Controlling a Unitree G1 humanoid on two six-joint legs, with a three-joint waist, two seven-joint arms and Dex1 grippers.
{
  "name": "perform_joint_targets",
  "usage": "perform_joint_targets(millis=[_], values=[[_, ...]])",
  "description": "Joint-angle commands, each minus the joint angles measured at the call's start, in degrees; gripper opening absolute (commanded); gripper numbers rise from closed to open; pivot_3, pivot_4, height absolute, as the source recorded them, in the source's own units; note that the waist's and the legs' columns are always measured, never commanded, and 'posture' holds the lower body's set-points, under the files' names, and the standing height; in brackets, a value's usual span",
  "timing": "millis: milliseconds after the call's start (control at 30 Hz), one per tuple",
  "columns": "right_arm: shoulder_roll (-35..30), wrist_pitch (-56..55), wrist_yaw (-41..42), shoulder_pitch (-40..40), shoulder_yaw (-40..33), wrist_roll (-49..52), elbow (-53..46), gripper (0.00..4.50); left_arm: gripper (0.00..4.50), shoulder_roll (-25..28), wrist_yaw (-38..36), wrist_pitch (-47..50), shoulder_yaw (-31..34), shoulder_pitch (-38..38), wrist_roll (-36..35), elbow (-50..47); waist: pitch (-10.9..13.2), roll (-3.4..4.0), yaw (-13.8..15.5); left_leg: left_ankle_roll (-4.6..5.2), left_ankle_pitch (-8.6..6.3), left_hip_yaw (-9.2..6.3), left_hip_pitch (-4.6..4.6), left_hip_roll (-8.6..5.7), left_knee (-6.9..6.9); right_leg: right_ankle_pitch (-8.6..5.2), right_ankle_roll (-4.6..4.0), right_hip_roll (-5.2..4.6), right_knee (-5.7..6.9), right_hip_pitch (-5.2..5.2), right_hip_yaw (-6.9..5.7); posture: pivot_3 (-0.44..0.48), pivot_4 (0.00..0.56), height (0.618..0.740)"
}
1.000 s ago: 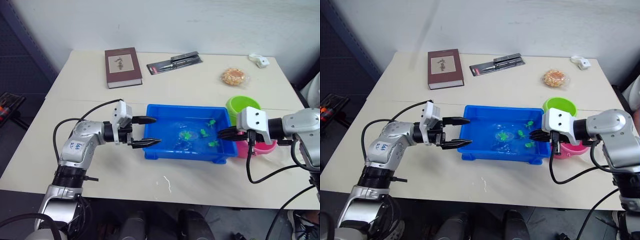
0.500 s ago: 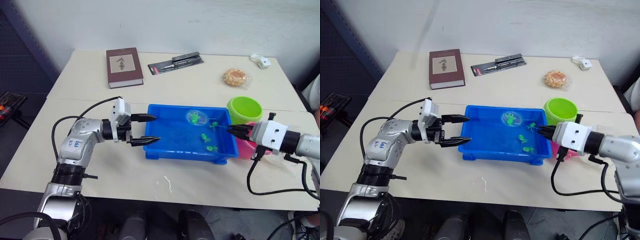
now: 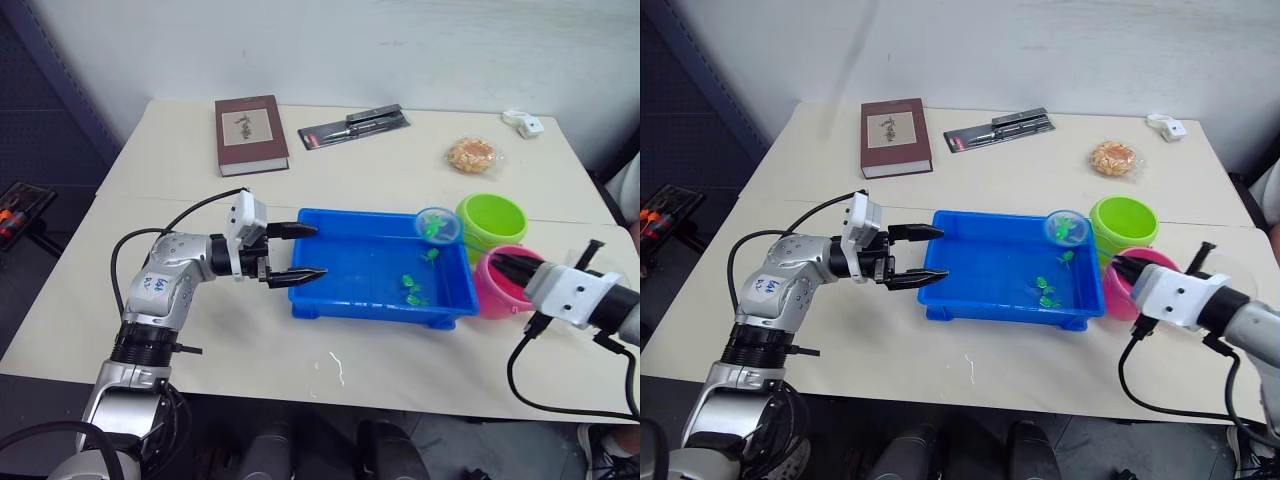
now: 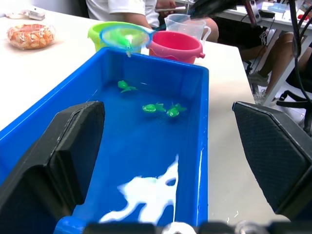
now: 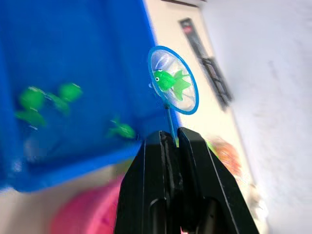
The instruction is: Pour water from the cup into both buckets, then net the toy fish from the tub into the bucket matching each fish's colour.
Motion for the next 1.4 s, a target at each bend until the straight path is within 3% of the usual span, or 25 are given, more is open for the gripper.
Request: perform_joint_targets(millis=[33,233,333,400,533,667,833,1033,1400], values=[[-2.1,-4.1,-2.8,-0.2,-5.3,-2.1,2.6,0.00,4.49,-0.4,0.6,-1.0,0.6,-0.3,-0.5,-1.2,0.0,0.00,0.0,0.00,0.00,0.01,0.00,0.00,0.00,0.00,0.00,0.00,0.00,0.00,0.01,0.000,0.150,0.738],[-5.6,-9.9,-9.7,-3.3,-5.9,-8.5,14.5,0.00,4.49,-1.7,1.1,-1.5,0.0,-0.6,-0.2,-1.1,0.0,0.00,-0.1,0.00,0.00,0.04,0.02,0.00,-0.01,0.00,0.00,0.00,0.00,0.01,0.03,0.000,0.150,0.738],[-9.3,-16.1,-12.6,-4.4,-2.8,-13.9,21.5,0.00,4.49,-2.2,1.2,-1.7,-0.2,-0.9,-0.1,-1.0,0.0,0.01,-0.1,0.00,0.00,0.07,0.03,0.00,-0.03,0.00,0.00,-0.01,0.00,0.00,0.06,0.000,0.150,0.738],[-12.8,-19.4,-18.8,-5.5,0.0,-22.1,26.4,0.00,4.49,-2.7,1.3,-1.8,-0.3,-1.2,-0.1,-0.8,0.0,0.03,-0.2,0.00,0.00,0.08,0.04,0.01,-0.04,0.00,0.00,0.00,-0.01,0.00,0.07,0.000,0.150,0.738],[-16.2,-22.6,-26.4,-8.3,4.6,-28.8,32.3,0.00,4.49,-3.7,1.6,-1.9,-0.5,-2.1,-0.1,-0.3,0.0,0.03,-0.3,0.01,0.01,0.13,0.05,0.00,-0.06,0.00,0.00,0.00,0.00,-0.03,0.12,0.000,0.150,0.738],[-19.1,-24.5,-34.2,-10.6,8.2,-36.0,33.5,0.00,4.49,-4.7,2.1,-2.1,-0.6,-2.9,0.0,0.6,0.0,0.07,-0.6,0.01,0.01,0.17,0.05,0.01,-0.07,0.00,0.00,0.00,0.01,-0.05,0.14,0.000,0.150,0.738],[-22.1,-26.6,-38.0,-12.3,12.6,-40.4,33.8,0.00,4.49,-6.3,2.6,-2.7,-1.3,-3.6,0.2,1.7,0.0,0.11,-1.1,0.01,0.01,0.19,0.05,0.02,-0.10,0.00,0.00,0.01,0.00,-0.06,0.15,0.000,0.150,0.738],[-24.2,-24.3,-49.8,-10.1,10.6,-46.6,34.0,0.00,4.49,-7.5,3.0,-3.1,-1.3,-4.0,0.3,2.2,0.0,0.12,-1.3,0.01,0.01,0.20,0.05,0.02,-0.12,0.00,0.00,0.00,-0.01,-0.06,0.16,0.000,0.150,0.738],[-24.8,-20.7,-51.0,-4.9,11.1,-45.2,33.5,0.00,4.49,-8.5,3.2,-3.1,-1.7,-4.7,0.1,2.6,0.0,0.12,-1.4,0.00,0.01,0.25,0.07,0.02,-0.15,0.00,0.00,0.01,-0.02,-0.05,0.20,0.000,0.150,0.738]])
